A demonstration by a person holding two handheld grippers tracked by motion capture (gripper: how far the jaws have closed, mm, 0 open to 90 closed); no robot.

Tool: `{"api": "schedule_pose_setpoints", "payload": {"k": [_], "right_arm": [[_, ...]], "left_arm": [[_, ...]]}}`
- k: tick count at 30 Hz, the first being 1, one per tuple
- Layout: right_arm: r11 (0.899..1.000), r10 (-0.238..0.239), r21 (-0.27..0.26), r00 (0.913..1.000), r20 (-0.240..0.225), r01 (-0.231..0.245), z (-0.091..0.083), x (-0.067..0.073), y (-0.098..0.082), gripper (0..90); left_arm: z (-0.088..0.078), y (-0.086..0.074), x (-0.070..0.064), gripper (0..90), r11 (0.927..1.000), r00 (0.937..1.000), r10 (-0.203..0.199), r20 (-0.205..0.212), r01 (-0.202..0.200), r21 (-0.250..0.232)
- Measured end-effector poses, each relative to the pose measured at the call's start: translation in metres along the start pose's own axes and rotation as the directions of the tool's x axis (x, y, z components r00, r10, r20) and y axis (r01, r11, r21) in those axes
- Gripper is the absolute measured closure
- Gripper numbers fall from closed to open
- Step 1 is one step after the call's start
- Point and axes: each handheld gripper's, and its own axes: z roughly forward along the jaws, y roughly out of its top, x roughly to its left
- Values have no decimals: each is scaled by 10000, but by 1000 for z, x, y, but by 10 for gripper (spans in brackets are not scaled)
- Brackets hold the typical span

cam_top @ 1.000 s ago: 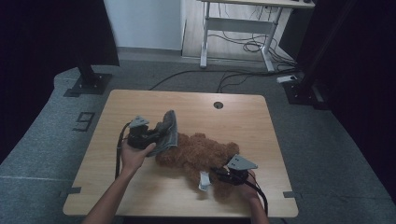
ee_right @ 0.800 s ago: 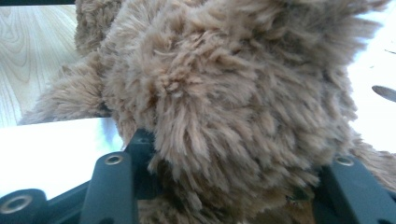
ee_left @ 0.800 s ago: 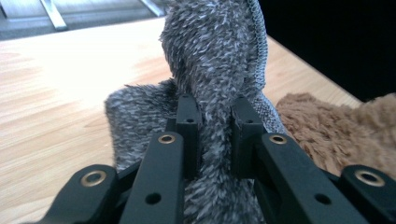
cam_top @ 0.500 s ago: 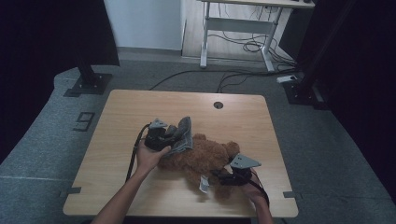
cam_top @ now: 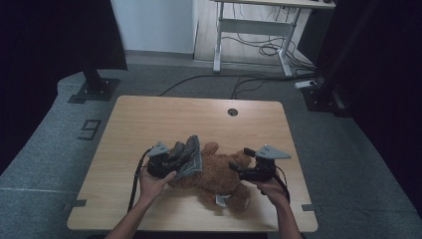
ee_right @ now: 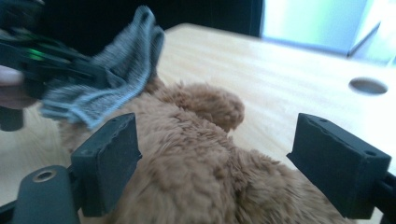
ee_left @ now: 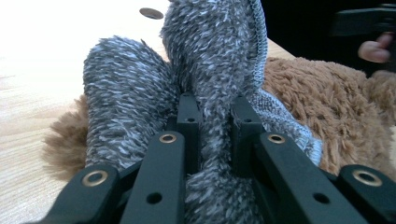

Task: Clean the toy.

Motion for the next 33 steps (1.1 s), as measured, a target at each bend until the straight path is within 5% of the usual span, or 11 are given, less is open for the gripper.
{"api": "schedule_pose_setpoints", "payload": {"k": [5, 12, 17, 22, 25, 29, 33], "right_arm": [[9925, 184, 1217, 9976, -660, -102, 25, 9, -10, 101], [9775, 645, 2074, 9911, -1163, -393, 30, 15, -38, 70], [9802, 708, 1921, 9905, -1176, -472, 29, 17, -48, 249], [9911, 139, 1334, 9924, -1223, 25, 24, 20, -52, 427], [9944, -489, 884, 9935, -1031, 581, 23, 23, -53, 462], [9850, -1537, 696, 9864, -585, 1576, 23, 33, -51, 473], [9824, -1789, 531, 9838, -108, 1793, 25, 35, -52, 483]], "left_arm": [[-1, -1, 1, 779, 10000, 10000, 34, 54, -34, -40], [-1, -3, -4, 778, 9999, 9999, 129, 25, -128, -83], [-2, -2, -7, 777, 9999, 9999, 120, -3, -120, -33], [-2, 13, -13, 774, 10000, 10000, 65, 41, -65, 44], [4, 29, -24, 775, 9994, 9994, 302, 181, -305, 181], [23, 53, -58, 775, 9952, 9943, 951, 485, -960, 166], [53, 64, -95, 774, 9889, 9854, 1315, 1081, -1380, 556]]}}
